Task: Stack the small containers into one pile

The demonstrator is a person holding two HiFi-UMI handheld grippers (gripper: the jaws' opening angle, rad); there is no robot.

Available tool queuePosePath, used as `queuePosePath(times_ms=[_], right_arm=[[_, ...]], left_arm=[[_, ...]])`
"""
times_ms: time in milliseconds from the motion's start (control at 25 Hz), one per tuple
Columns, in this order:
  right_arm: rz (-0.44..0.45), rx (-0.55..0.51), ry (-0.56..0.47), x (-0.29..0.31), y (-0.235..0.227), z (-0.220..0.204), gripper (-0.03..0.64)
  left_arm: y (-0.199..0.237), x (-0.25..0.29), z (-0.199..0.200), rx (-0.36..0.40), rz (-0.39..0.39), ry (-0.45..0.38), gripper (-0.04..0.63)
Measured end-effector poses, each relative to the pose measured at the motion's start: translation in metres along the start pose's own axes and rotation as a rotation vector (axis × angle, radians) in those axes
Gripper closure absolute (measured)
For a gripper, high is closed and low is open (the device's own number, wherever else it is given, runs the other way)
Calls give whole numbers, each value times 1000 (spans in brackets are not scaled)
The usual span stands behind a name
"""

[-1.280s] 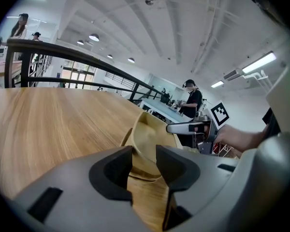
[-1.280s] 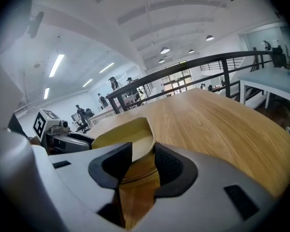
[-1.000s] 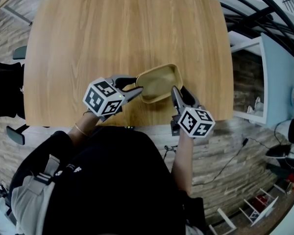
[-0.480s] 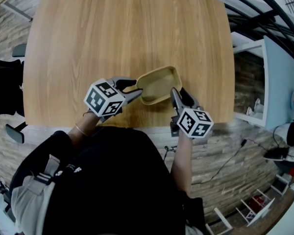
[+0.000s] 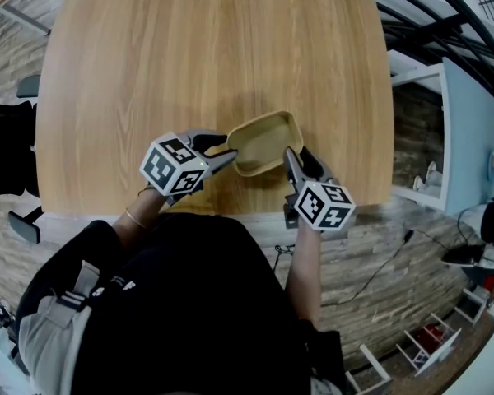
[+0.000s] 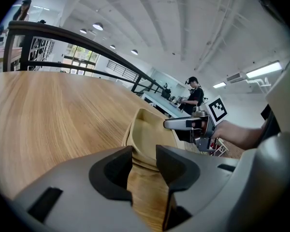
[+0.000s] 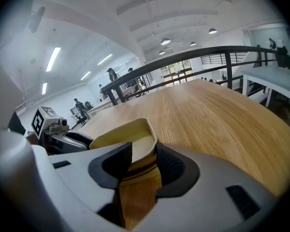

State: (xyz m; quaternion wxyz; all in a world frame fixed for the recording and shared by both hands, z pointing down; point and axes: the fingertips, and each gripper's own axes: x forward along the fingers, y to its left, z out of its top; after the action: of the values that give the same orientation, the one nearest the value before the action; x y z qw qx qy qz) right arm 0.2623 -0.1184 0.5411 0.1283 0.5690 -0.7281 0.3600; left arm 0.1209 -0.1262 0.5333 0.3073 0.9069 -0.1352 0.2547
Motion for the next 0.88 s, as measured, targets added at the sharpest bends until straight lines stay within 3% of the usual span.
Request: queuePosePath(times_ms=[640, 880], right_arm=[[-20, -57, 75, 5, 0, -2, 462], [-13, -91, 78, 7, -7, 3, 460]], left_arm=[[9, 1, -5, 10, -7, 7, 436], [12, 2, -1, -9, 5, -30, 437]])
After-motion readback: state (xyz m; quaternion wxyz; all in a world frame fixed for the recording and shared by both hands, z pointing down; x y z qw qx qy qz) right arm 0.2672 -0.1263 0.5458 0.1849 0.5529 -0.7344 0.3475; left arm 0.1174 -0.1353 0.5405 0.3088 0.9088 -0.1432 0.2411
